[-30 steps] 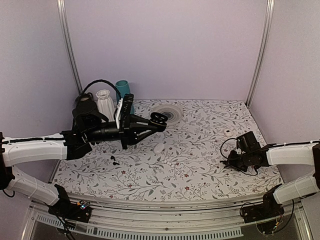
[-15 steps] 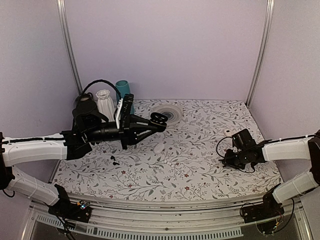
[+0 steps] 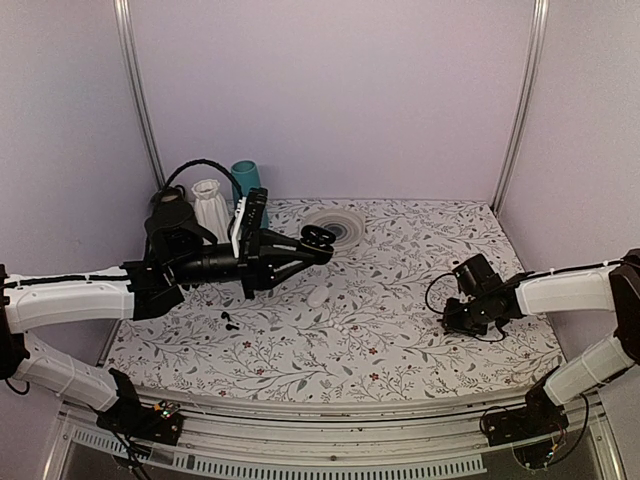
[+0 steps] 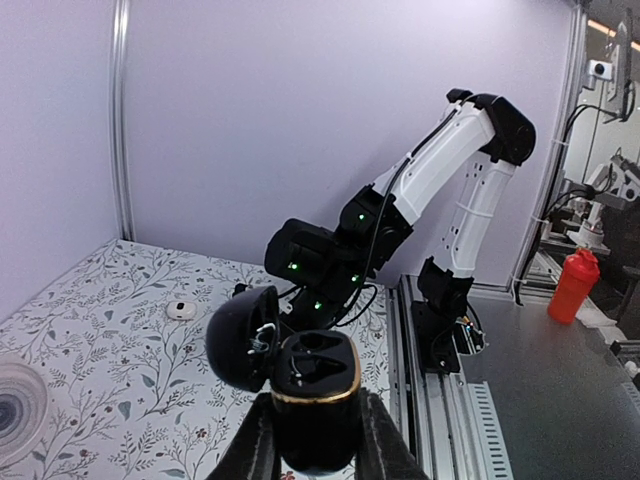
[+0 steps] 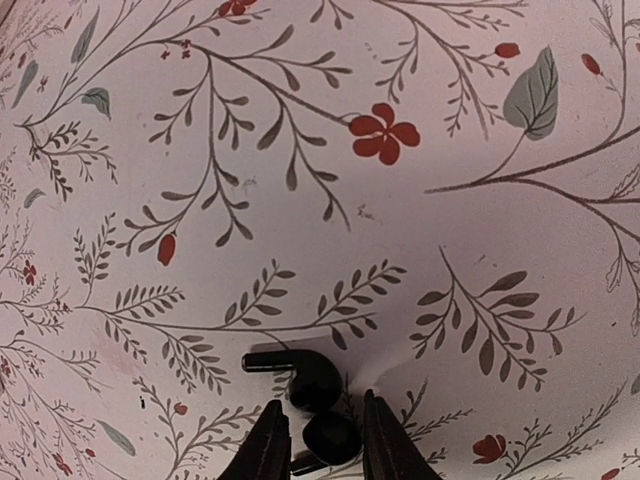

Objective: Insert the wireless bluetooth earbuds into the charging case
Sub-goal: Pick up the right earbud from the center of the board.

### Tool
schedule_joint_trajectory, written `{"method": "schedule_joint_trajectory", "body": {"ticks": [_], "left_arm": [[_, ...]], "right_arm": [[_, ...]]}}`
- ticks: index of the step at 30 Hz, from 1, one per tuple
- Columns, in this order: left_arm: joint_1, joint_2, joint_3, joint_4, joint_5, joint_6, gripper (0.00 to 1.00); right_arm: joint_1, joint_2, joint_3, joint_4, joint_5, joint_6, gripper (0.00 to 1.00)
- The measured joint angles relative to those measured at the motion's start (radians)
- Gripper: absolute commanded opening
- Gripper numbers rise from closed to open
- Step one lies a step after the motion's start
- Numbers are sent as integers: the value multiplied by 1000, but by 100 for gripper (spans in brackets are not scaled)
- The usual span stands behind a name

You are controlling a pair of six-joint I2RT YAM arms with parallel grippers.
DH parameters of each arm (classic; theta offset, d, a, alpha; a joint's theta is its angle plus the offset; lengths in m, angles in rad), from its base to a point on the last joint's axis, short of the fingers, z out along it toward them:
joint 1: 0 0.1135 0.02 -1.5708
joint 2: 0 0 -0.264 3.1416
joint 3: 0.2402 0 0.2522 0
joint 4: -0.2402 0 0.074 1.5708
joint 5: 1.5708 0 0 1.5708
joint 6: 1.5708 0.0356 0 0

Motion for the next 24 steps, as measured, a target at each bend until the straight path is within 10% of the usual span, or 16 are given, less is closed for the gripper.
{"method": "schedule_joint_trajectory", "body": {"ticks": [24], "left_arm": [[0,0,0,-7,1,0,0]], "right_arm": [[86,136,157,-169,128,-27,25]]}}
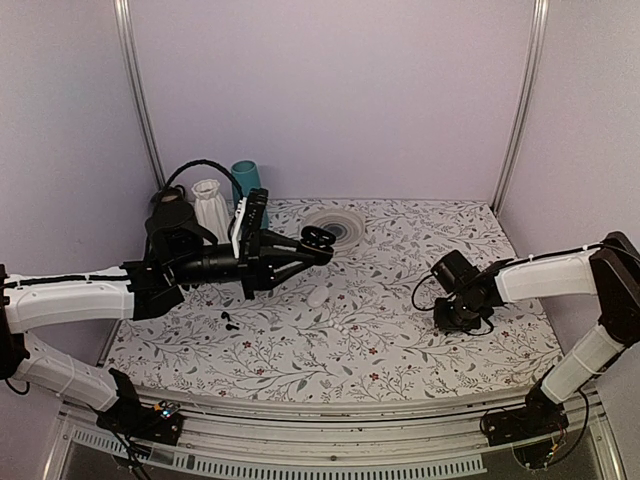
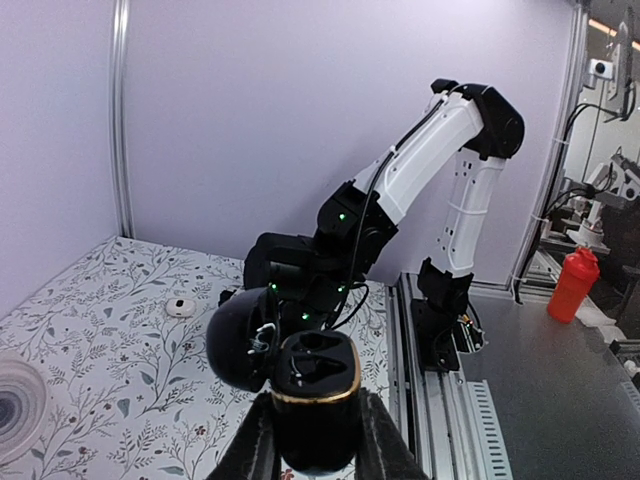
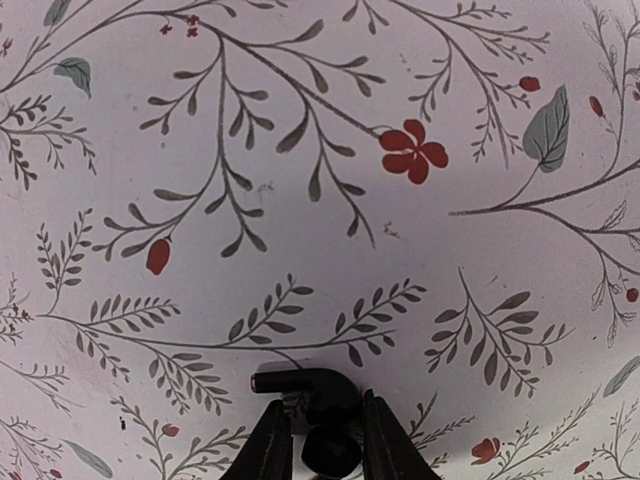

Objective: Insert the wireless bluetooth earbuds into the charging case
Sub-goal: Pick up the right earbud from the center of the board.

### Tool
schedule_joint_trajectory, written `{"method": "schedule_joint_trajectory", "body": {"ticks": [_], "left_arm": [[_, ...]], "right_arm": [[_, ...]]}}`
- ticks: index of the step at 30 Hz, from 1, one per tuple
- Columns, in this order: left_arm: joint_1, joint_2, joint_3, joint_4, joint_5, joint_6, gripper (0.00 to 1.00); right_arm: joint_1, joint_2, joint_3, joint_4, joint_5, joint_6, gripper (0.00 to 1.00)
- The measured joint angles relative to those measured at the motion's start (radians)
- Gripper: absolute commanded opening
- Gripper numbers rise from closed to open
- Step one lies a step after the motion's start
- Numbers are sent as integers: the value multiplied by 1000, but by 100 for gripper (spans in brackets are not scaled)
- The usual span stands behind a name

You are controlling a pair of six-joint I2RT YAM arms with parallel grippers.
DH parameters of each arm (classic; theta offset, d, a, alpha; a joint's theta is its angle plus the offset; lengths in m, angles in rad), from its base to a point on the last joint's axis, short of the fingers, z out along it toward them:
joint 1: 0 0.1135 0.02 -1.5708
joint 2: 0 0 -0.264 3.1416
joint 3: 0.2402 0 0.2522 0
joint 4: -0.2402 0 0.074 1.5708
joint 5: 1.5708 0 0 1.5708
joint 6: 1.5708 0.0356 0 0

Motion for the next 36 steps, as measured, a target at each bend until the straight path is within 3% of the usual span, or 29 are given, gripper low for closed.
{"method": "schedule_joint_trajectory", "body": {"ticks": [14,36], "left_arm": [[0,-12,0,-5,2,0,0],[0,-13,0,-5,3,0,0]], "right_arm": [[58,56,63,-79,82,1,25],[65,25,27,-56,52,50,25]]}}
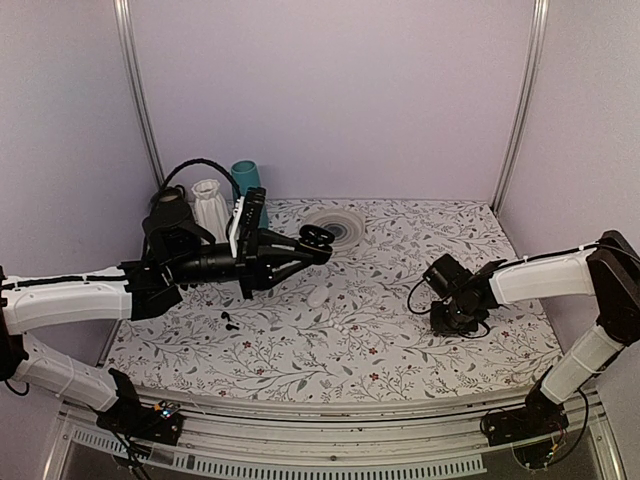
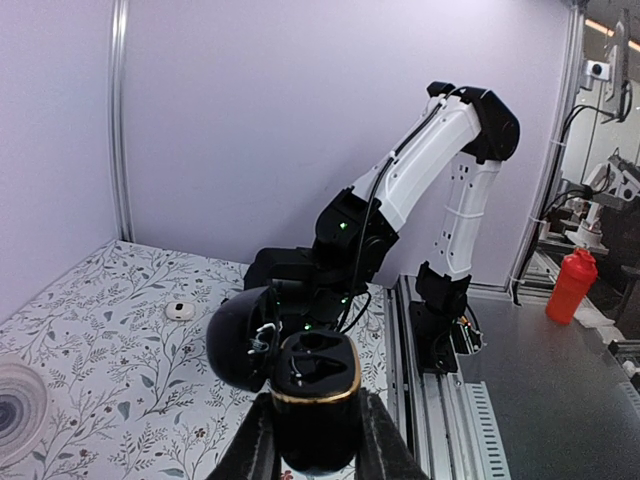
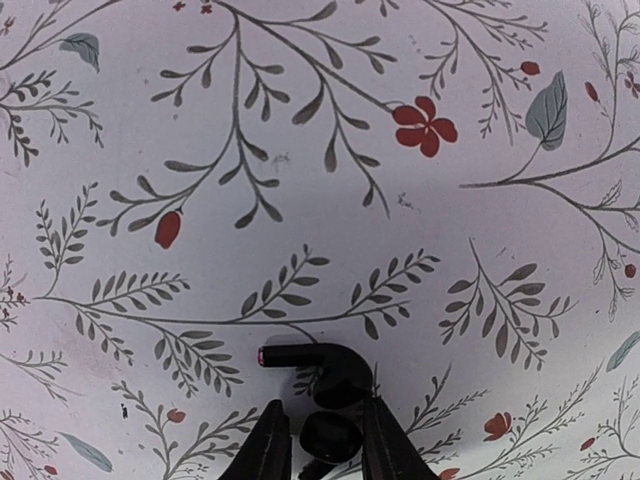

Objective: Insert the wireless bluetooth earbuds into the charging case
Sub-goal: Pick up the right earbud from the center of the board.

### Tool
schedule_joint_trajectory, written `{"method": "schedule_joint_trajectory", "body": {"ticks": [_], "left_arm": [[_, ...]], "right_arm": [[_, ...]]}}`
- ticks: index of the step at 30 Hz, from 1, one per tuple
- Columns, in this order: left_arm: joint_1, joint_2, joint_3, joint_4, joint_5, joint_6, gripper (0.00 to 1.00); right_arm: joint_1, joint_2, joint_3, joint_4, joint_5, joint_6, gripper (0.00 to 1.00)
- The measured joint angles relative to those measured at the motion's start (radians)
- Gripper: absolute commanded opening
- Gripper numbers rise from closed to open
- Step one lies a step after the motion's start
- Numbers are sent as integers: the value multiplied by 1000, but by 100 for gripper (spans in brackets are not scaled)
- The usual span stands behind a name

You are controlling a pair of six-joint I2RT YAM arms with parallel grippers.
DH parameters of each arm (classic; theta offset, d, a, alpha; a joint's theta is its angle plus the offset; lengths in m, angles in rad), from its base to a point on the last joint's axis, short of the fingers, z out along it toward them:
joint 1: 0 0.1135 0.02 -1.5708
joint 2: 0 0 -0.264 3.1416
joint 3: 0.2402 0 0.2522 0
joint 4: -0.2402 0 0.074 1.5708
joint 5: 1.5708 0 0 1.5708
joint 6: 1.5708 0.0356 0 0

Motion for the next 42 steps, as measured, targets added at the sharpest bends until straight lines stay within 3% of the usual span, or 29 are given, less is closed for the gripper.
{"method": "schedule_joint_trajectory", "body": {"ticks": [13,29,42], "left_arm": [[0,0,0,0,0,-1,0],[0,9,-2,23,-28,-21,0],[0,56,-49,119,-153,-82,0]], "right_arm": [[0,-6,-3,9,-7,8,12],[24,-123,2,-59,-61,3,10],[148,-193,255,-78,39,-38,10]]}}
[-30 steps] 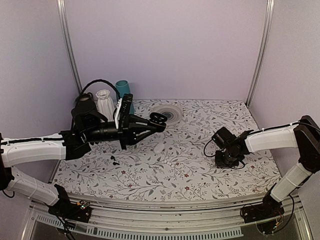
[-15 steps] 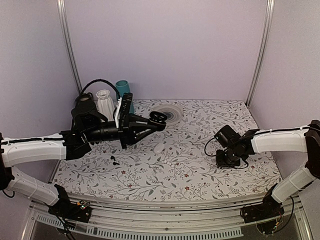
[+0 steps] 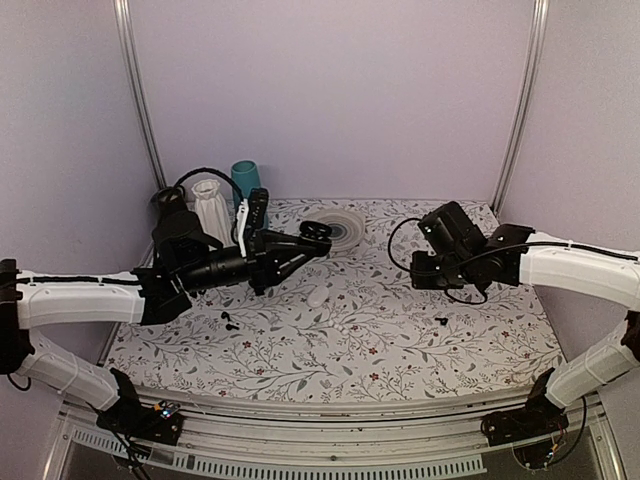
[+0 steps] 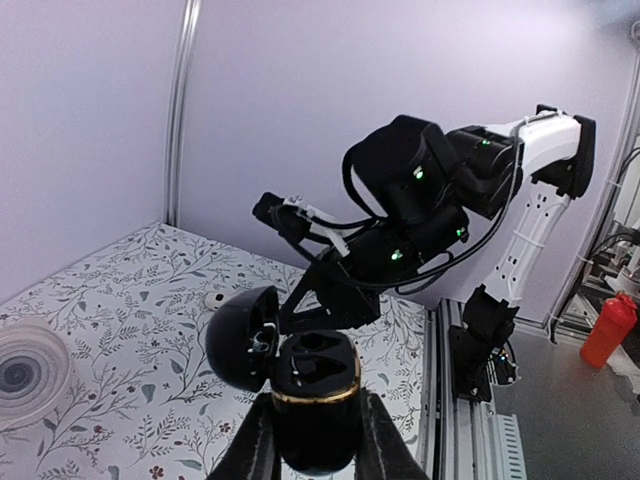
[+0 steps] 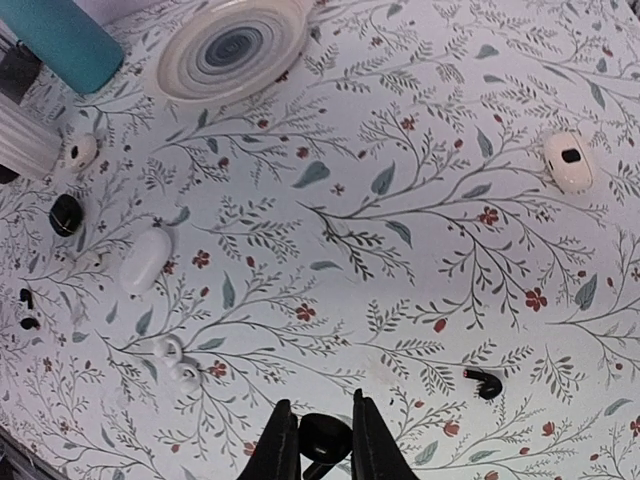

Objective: Insert the wireless bluetooth earbuds into the charging case
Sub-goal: Pick up the right earbud from the center of the board, then insert the right earbud into the right side groove of the charging case.

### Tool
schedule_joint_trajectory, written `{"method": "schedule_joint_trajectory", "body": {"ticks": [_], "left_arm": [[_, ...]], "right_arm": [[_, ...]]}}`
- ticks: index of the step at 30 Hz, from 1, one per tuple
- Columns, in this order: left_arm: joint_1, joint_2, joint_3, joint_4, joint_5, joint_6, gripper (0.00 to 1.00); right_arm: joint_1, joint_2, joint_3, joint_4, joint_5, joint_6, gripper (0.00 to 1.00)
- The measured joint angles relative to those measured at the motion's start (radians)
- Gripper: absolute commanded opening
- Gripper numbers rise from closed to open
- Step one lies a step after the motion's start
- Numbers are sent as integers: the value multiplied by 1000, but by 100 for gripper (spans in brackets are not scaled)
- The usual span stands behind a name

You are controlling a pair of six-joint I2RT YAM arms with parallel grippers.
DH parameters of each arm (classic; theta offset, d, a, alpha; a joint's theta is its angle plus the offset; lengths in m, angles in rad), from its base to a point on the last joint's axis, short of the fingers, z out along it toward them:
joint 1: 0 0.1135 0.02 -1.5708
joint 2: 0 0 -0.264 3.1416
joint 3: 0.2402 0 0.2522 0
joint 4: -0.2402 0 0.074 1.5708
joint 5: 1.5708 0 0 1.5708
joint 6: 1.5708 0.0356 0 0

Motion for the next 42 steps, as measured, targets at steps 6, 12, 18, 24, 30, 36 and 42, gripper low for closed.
{"method": "schedule_joint_trajectory", "body": {"ticks": [6,12,18,24,30,36,42], "left_arm": [[0,35,-7,49,-58,-35,0],[0,48,-9,69,-98,-77,0],[0,54,-9,79,-100,-101,0],[0,66,-9,88,-83,-119,0],[0,86,-7,94,-43,-145,0],[0,87,8,99,-9,-173,0],[0,87,40,100,22,-209,0]], "right_arm": [[104,-2,147,32,89,-54,10],[206,-11,220,117,169,-132,11],[267,-21,222,243,208,-224,12],[313,-21,229,364,227,-316,14],[353,-20,232,477,226,-403,14],[373,-18,232,558,221,-469,14],[382,-18,222,619,205,-511,14]]}}
